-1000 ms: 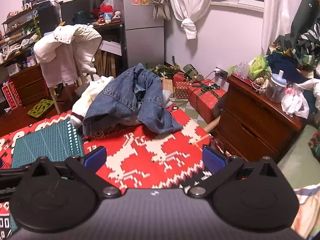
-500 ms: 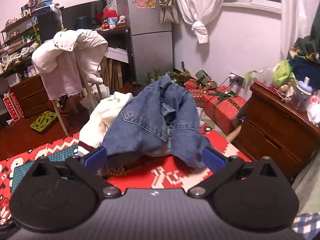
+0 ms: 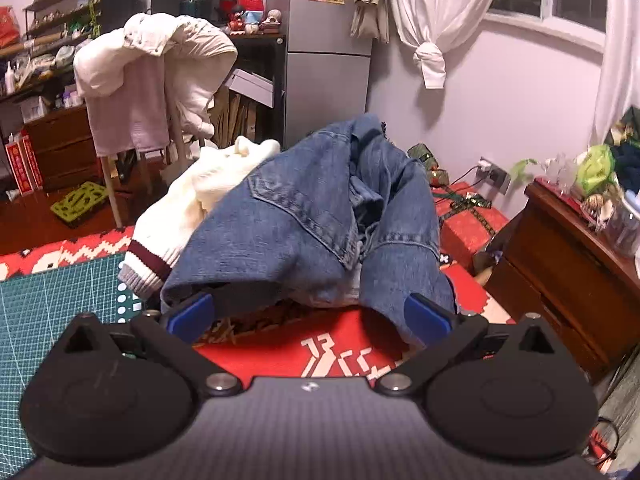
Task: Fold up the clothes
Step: 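Move both grippers to the blue jeans and close on the waistband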
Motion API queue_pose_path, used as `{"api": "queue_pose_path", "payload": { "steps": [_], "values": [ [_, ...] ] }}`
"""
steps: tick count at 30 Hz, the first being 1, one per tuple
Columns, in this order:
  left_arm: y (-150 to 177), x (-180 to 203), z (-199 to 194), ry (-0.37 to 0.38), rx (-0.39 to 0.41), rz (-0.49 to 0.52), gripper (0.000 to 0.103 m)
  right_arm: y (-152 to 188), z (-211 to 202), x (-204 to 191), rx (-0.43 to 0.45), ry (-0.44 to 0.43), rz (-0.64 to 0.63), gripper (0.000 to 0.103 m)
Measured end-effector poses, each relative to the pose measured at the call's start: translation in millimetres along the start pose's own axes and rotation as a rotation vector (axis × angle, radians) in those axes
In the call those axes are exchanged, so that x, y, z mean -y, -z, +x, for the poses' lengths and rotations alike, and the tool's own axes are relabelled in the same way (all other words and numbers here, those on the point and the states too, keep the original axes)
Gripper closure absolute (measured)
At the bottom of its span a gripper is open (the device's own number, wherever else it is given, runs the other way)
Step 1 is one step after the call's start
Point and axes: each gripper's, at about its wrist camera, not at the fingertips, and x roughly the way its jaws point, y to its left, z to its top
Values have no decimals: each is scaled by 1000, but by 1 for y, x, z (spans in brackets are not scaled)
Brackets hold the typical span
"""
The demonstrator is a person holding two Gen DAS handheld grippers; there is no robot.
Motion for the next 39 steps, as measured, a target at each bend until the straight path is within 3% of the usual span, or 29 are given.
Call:
{"api": "queue_pose_path", "payload": {
  "steps": [7, 10, 16, 21, 31, 35, 39],
  "values": [
    [15, 19, 8, 8, -10, 70, 2, 2, -10, 25, 77, 58, 14, 0],
    [20, 25, 13, 21, -26, 91, 1, -1, -19, 43, 128, 18, 8, 0],
    [23, 48, 16, 72, -35, 161, 1, -8, -25, 76, 142, 9, 12, 0],
    [12, 80, 20, 143, 2, 183, 2, -8, -15, 101, 99, 54, 25, 0],
    [-28, 163, 35, 313, 115, 316, 7, -2, -10, 158, 83, 24, 161, 0],
    [-46, 195, 50, 329, 166, 369, 7, 1, -8, 177, 80, 29, 205, 0],
    [-53, 220, 78, 308, 120, 409, 7, 4, -1, 196, 69, 24, 279, 0]
  ]
}}
